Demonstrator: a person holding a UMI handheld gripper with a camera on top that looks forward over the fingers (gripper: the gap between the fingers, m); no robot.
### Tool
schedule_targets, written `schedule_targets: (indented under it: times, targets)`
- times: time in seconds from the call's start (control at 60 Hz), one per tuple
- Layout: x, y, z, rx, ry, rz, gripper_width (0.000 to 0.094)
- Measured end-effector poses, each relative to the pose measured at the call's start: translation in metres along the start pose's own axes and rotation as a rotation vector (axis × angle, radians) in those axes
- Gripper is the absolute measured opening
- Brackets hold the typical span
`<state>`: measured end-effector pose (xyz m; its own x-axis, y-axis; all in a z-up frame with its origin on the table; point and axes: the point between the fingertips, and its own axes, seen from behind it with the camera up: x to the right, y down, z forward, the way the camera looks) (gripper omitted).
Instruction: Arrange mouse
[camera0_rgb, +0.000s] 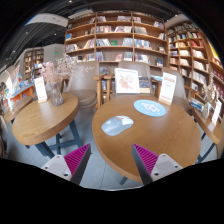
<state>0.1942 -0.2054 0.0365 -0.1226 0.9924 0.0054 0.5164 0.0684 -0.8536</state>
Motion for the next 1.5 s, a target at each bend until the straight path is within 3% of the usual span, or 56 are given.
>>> schedule_targets:
  times: [0.6, 1.133, 1.183, 1.233, 1.267, 1.4, 1.5]
  targets:
    - [0.004, -0.027, 0.136, -0.077, 0.071, 0.070, 0.0852]
    - [-0.003, -0.069, 0.208, -0.127, 0.042, 0.057, 0.0837]
    - [-0.001, -0.069, 0.209, -0.125, 0.044, 0.053, 0.0805]
    - [0.004, -0.070, 0.211, -0.121, 0.056, 0.047, 0.0713]
    - [0.007, -0.071, 0.213, -0.117, 0.065, 0.037, 0.0480]
    - [0.006, -0.072, 0.211, -0.148, 0.003, 0.060, 0.0441]
    - [0.020, -0.100, 0.206, -0.114, -0.026, 0.083, 0.0441]
